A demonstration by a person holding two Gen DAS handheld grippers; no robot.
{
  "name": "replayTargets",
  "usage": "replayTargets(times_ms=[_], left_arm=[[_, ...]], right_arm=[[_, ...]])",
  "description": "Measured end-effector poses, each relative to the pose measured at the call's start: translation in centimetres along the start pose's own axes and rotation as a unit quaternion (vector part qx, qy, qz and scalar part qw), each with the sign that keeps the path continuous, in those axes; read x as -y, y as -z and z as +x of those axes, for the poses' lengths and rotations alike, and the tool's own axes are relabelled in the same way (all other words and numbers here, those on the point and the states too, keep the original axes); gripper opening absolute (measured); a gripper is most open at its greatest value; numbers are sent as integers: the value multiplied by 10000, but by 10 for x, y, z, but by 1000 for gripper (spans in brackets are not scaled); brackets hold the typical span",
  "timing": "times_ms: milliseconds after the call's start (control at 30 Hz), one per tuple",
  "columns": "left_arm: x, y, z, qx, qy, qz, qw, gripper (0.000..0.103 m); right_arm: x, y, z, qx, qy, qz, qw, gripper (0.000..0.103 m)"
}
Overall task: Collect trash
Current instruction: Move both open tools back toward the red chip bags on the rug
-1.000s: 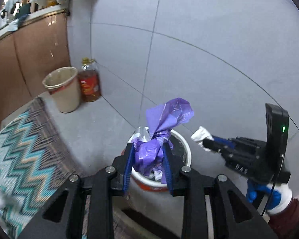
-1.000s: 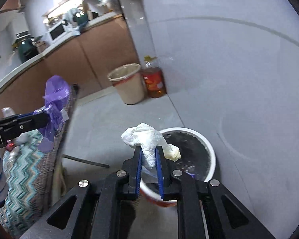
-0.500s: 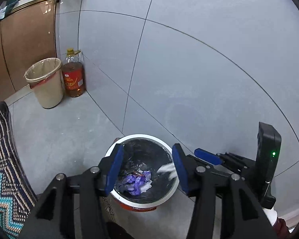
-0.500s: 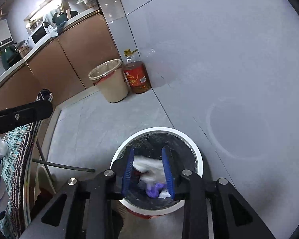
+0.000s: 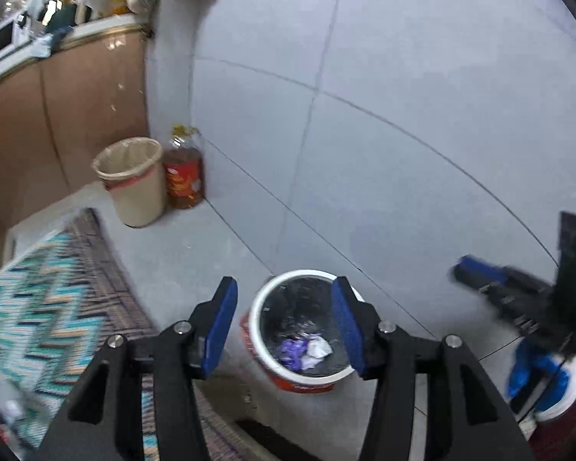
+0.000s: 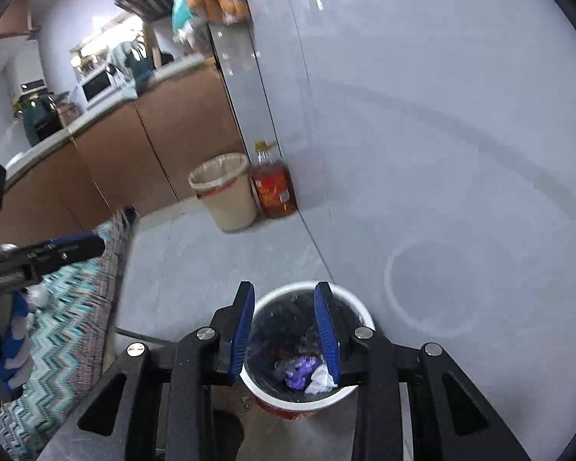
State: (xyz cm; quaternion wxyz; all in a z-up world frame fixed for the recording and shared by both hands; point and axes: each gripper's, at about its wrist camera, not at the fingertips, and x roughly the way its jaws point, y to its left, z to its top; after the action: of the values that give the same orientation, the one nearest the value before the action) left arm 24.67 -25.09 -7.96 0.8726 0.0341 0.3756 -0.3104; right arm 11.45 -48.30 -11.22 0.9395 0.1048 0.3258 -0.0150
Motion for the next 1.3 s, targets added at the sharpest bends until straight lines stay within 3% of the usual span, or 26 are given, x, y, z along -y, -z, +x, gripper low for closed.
replayTargets(times_ms=[200,367,633,800,900,1067,1300], left_arm=[[-60,6,-80,411,-471,-354,9974,49],[-118,19,-148,773,-977,-718,9896,49],[-208,68,-240,1124,-1955,-1188,9670,49],[-253,103,-279,1235,-2382,-1584,9502,49],[-276,122,-290,1291,-2536,-1846,9407,49],[-296,145,-301,1319,-2570,-2096,9341,49],[-341,182,-290,1056,-2627,-2691,9205,49]], right_arm=[[-27,-24,-74,495,35,-285,9984,35],[-64,-39,-130,899,-105,-560,9943,39],[-130,-42,-199,1352,-561,-1177,9822,49],[-149,-39,-228,1514,-897,-1329,9754,54],[-161,-40,-241,1551,-1042,-1451,9716,56],[-175,-43,-265,1566,-1454,-1529,9649,62],[-191,-61,-301,1570,-1859,-1659,9557,64]])
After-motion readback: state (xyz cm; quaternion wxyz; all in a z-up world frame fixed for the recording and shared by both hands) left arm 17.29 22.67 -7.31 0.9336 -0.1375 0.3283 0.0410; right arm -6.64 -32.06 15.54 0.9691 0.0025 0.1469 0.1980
